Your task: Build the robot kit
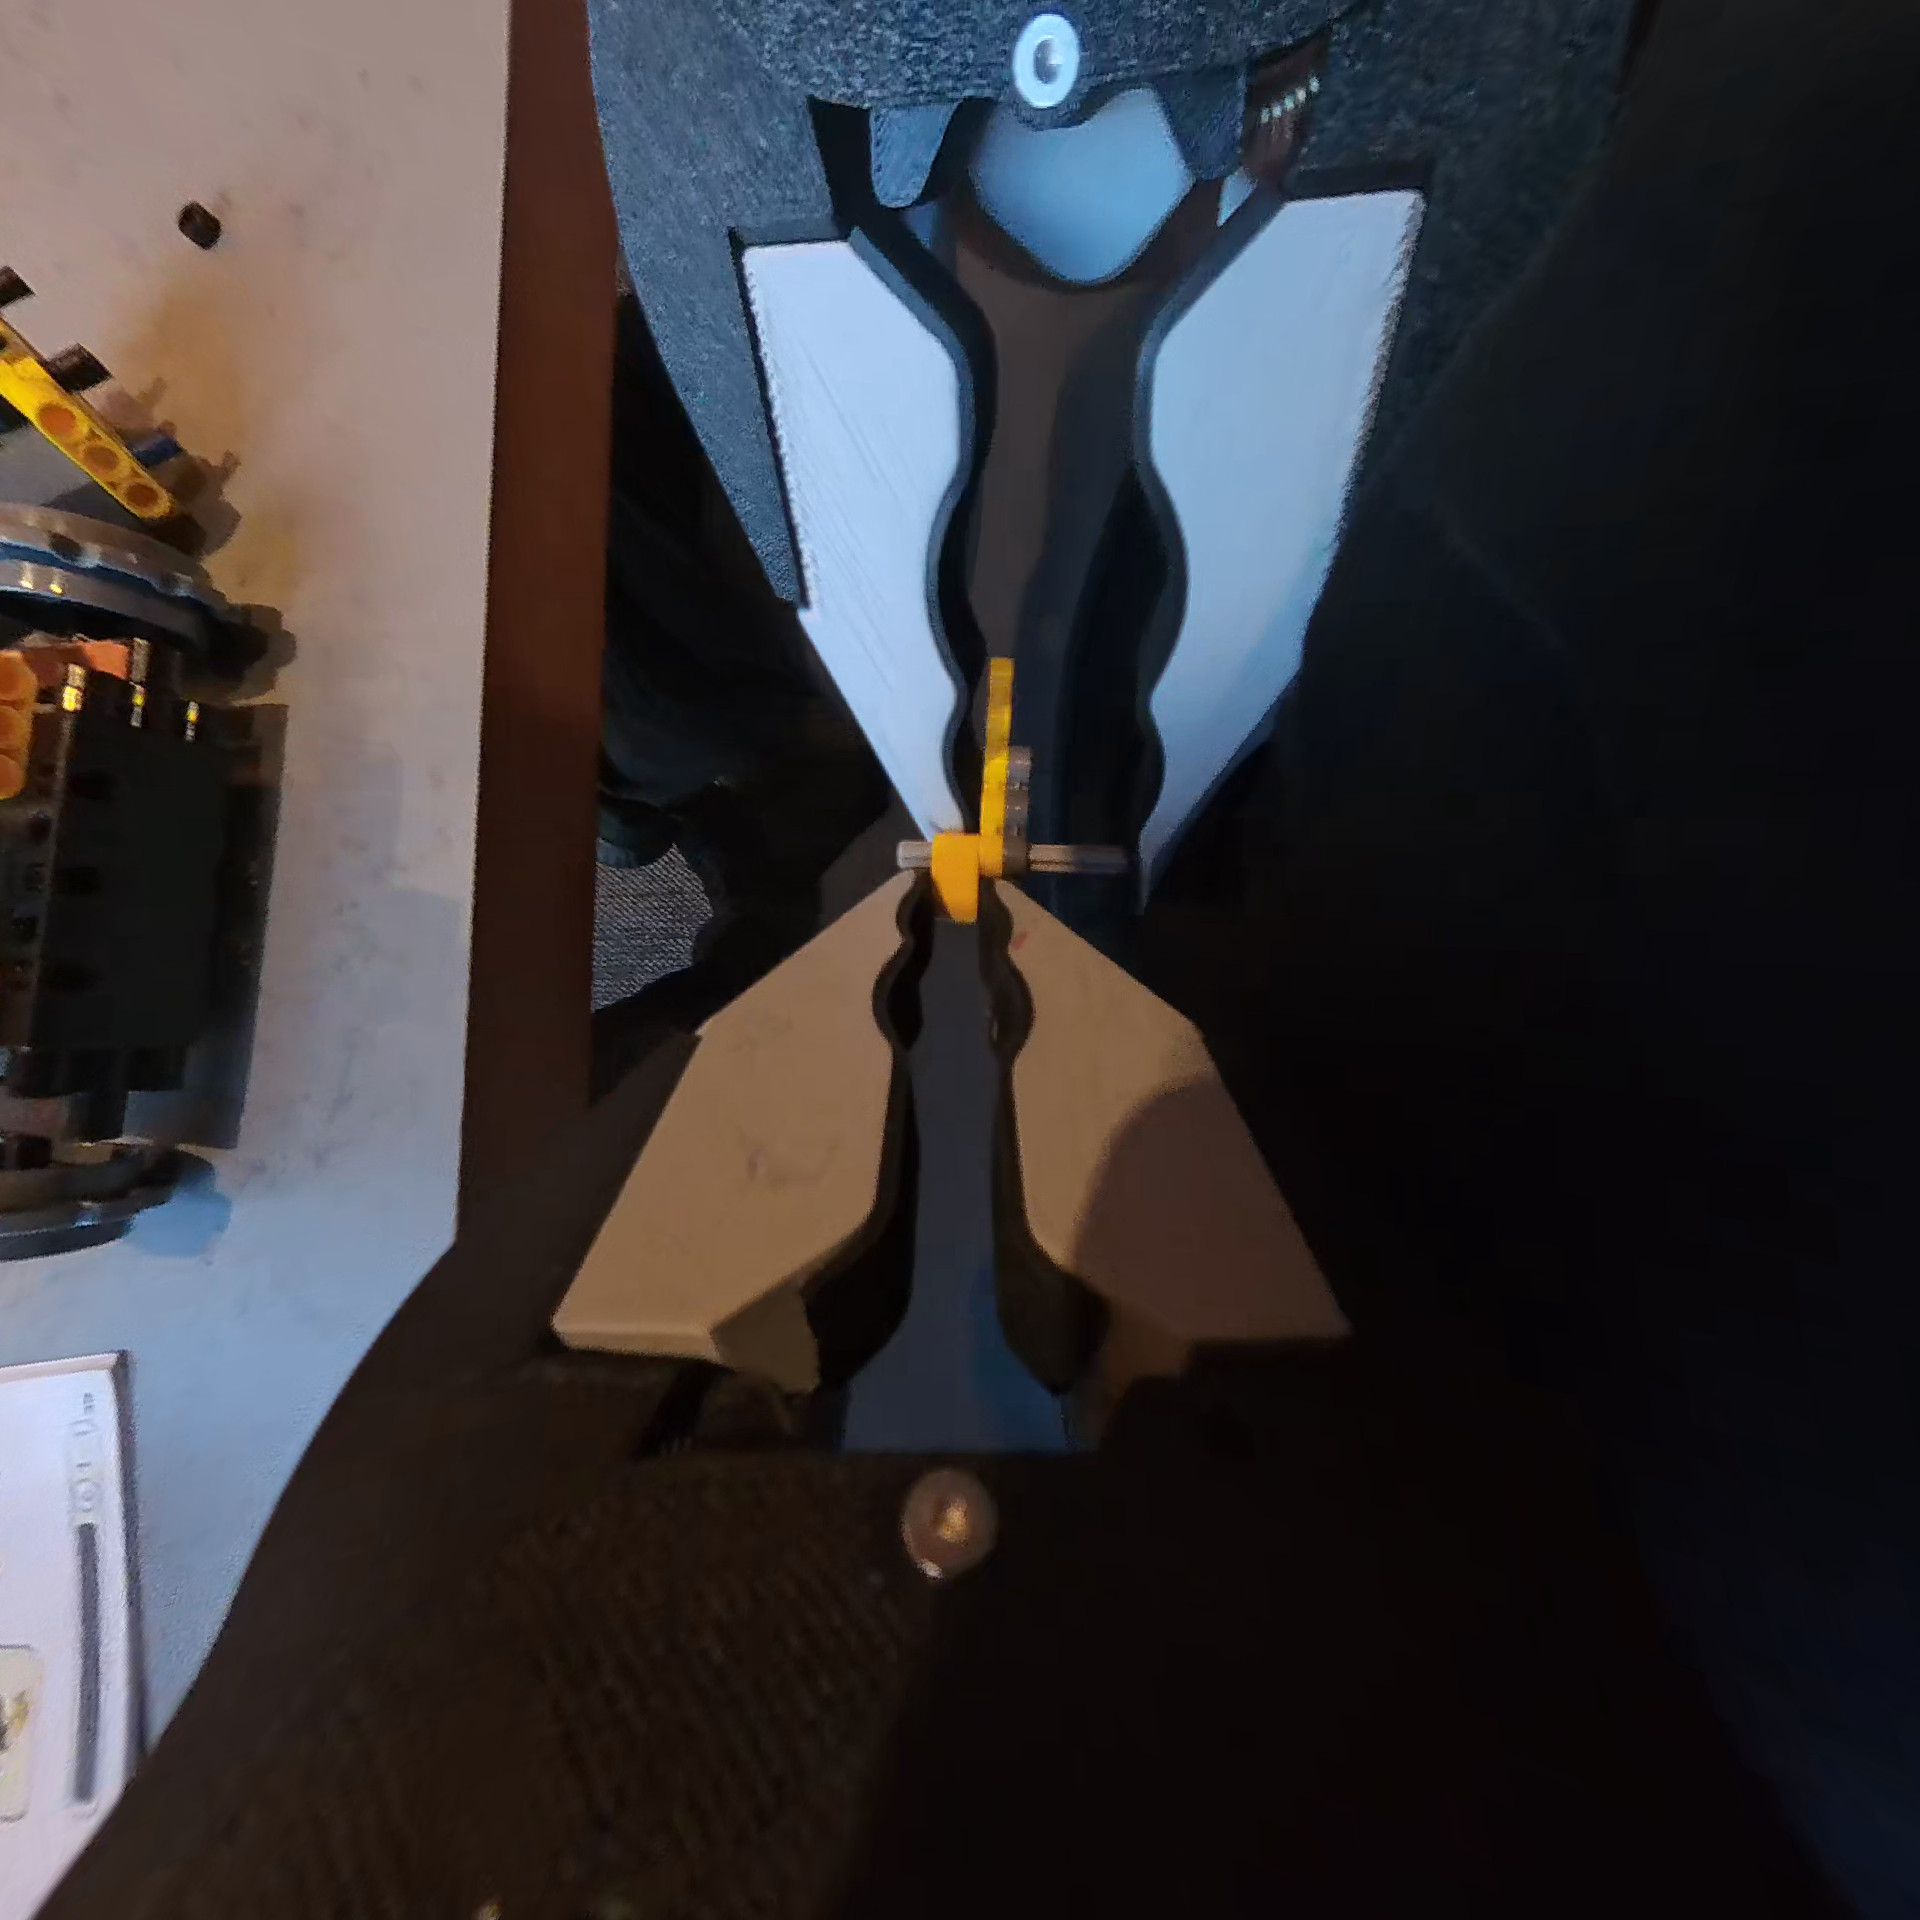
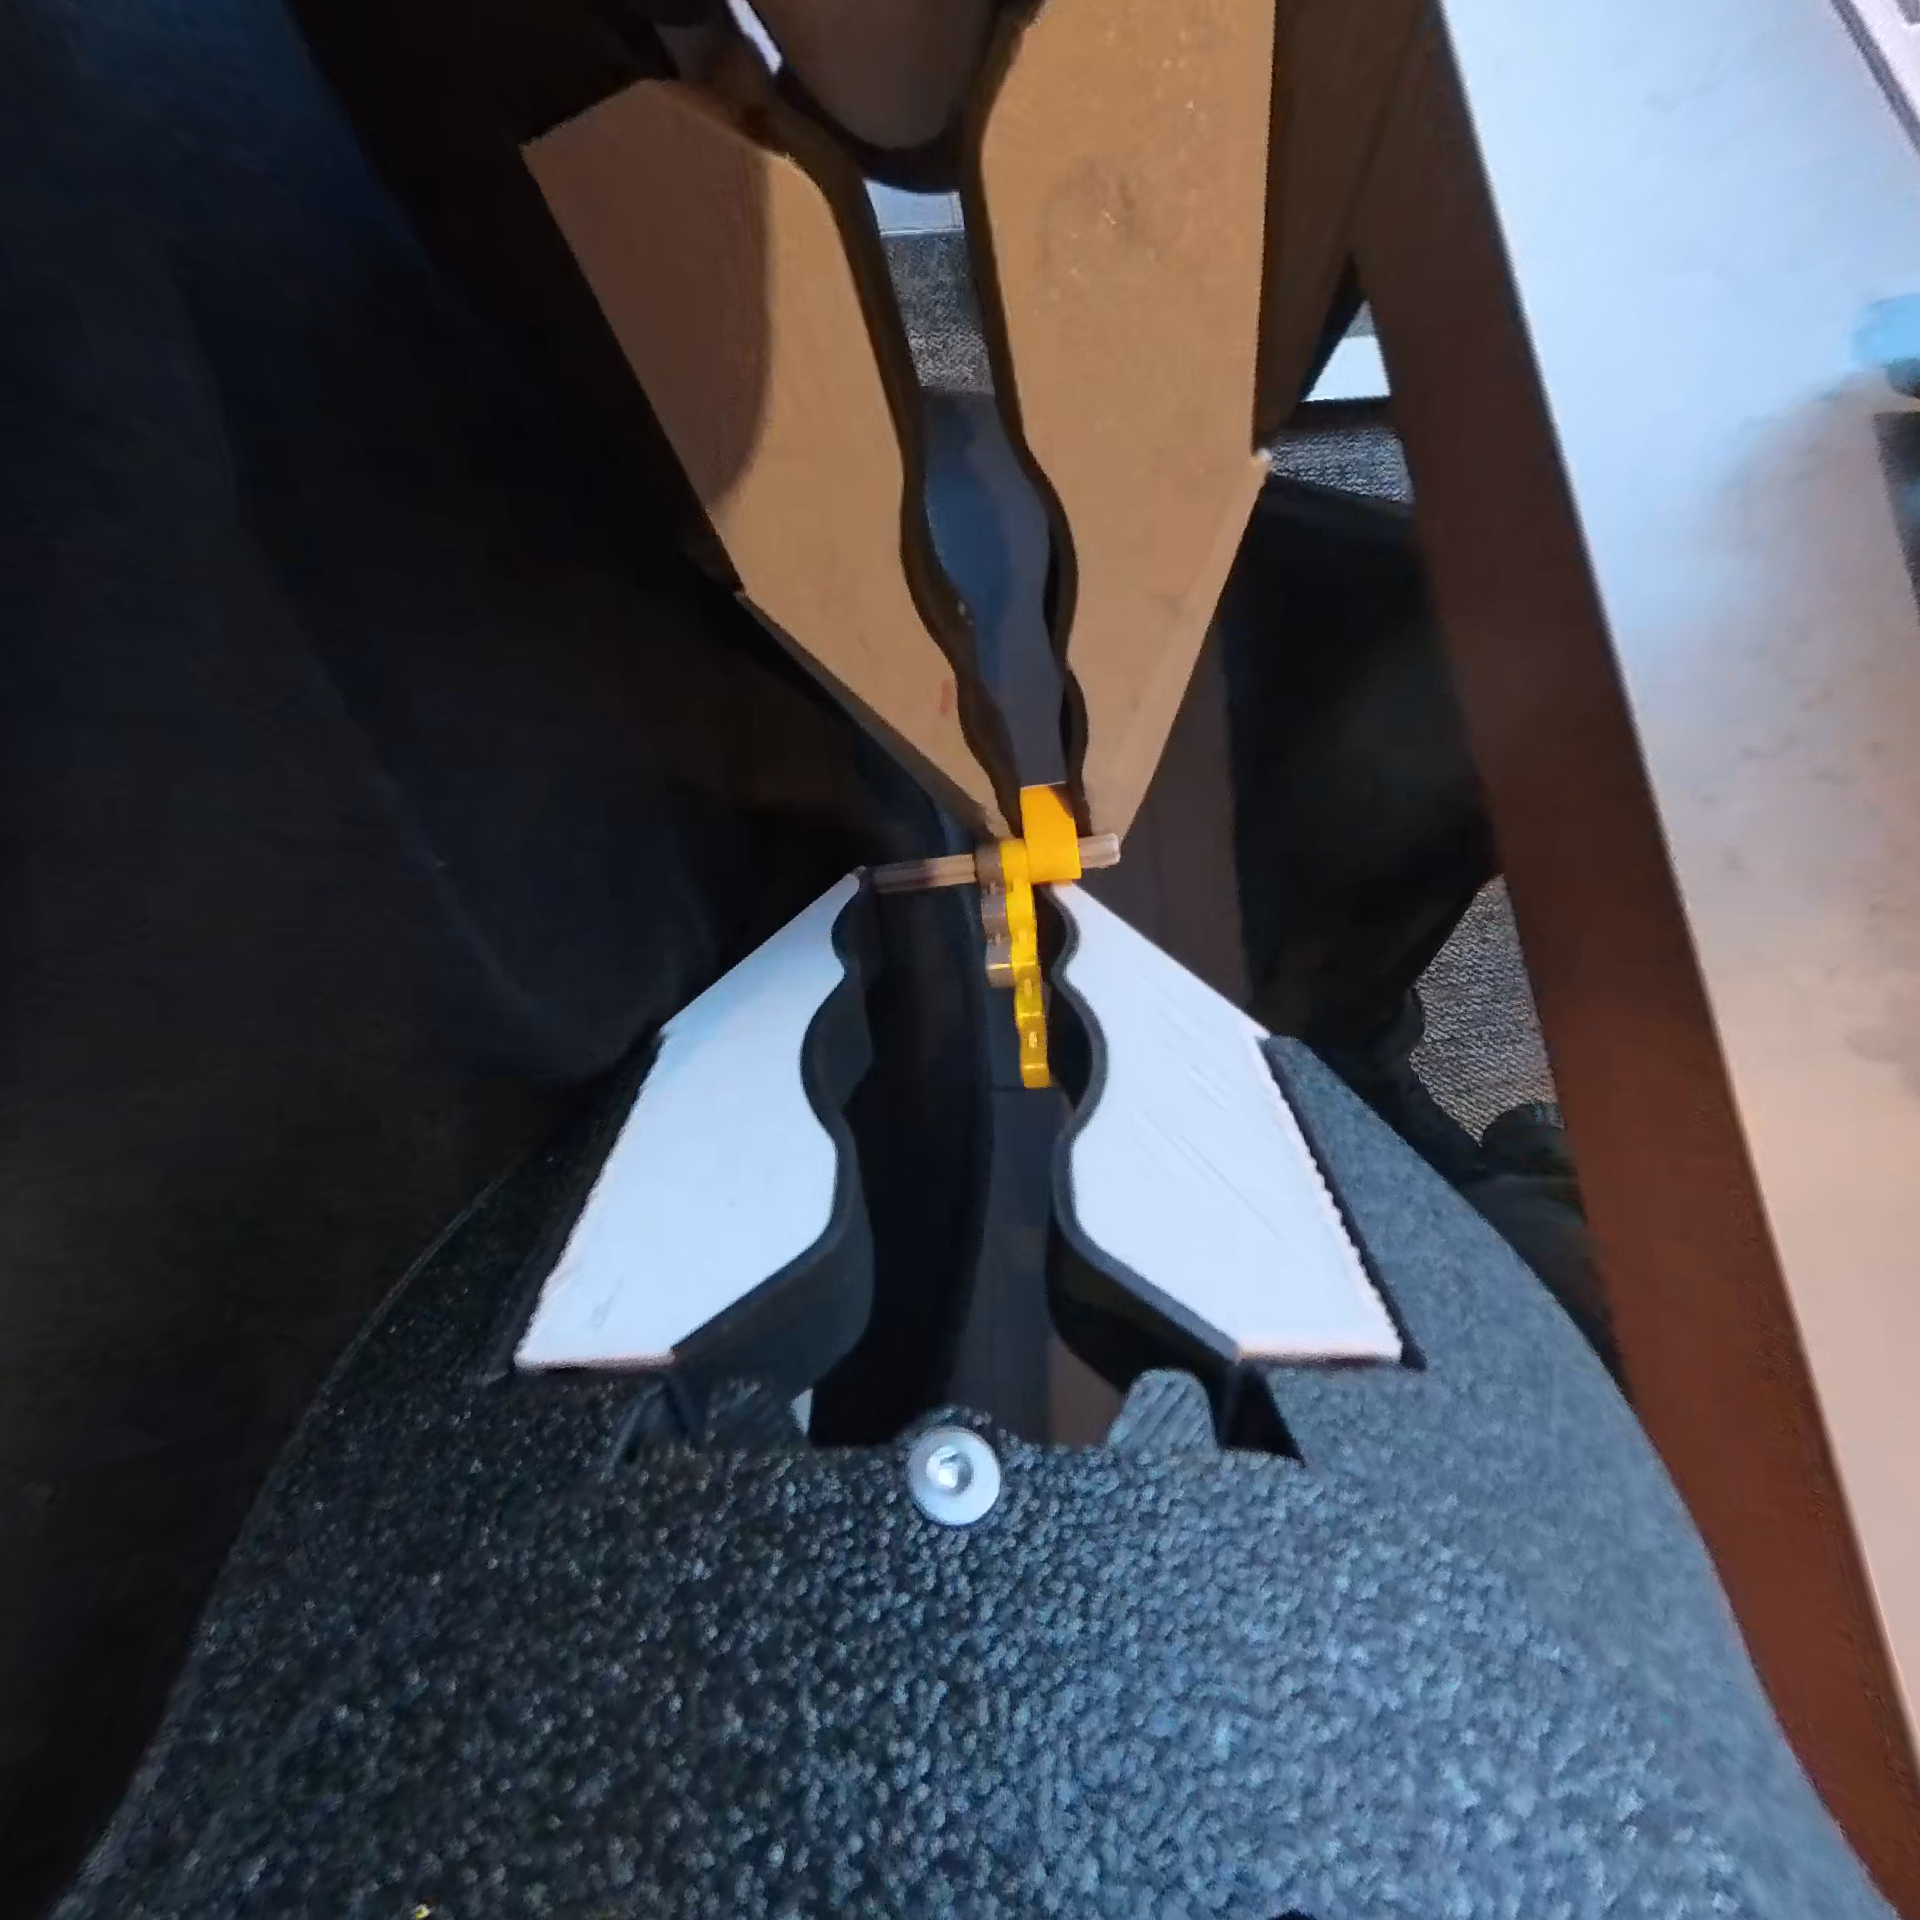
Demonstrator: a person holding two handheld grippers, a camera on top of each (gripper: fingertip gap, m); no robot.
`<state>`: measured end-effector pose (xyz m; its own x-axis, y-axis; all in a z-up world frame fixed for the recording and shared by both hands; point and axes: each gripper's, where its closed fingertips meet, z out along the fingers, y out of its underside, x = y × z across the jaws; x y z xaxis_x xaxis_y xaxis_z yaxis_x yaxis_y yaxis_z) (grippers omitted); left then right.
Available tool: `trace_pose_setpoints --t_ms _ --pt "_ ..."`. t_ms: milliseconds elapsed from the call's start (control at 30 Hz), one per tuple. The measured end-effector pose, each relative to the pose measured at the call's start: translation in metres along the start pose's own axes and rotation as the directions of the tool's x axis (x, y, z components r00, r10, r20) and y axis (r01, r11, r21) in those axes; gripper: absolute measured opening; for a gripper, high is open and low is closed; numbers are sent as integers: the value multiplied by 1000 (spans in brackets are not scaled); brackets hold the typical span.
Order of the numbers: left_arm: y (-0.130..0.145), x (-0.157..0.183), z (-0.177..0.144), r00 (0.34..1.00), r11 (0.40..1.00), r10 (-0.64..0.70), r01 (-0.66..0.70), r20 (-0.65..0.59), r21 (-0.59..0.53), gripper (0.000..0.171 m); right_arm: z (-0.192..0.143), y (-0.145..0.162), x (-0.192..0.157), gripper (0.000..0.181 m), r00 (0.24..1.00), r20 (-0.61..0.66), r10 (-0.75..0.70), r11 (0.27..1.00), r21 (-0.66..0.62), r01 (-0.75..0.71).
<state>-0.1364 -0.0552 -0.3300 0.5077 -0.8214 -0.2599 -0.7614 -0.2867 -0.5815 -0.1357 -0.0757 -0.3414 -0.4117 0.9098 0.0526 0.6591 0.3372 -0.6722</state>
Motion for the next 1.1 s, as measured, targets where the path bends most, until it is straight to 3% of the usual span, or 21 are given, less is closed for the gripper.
trace_pose_setpoints --t_ms 300,667,833,933,1000,1100 --pt "11 16 5 997 1000 -3 1 -81 -20 4 9 5 -14 24 993 120 16 1000 -24 -13" --pt "14 36 3 984 1000 -9 6 -180 -18 5 11 5 -20 15 988 153 -14 999 -39 20" --pt "9 27 5 990 1000 -7 9 -140 12 5 7 5 -14 5 986 164 23 1000 -20 -20" --pt "8 18 10 989 998 -56 57 -137 3 5 4 7 -1 10 996 86 27 999 -38 -24" --pt "12 10 11 983 993 -115 114 -144 -12 5 -2 6 16 24 1000 -23 18 999 -36 -19" --pt "13 -1 9 976 986 -164 167 -143 10 5 -8 -1 16 30 998 -38 -46 999 9 46"
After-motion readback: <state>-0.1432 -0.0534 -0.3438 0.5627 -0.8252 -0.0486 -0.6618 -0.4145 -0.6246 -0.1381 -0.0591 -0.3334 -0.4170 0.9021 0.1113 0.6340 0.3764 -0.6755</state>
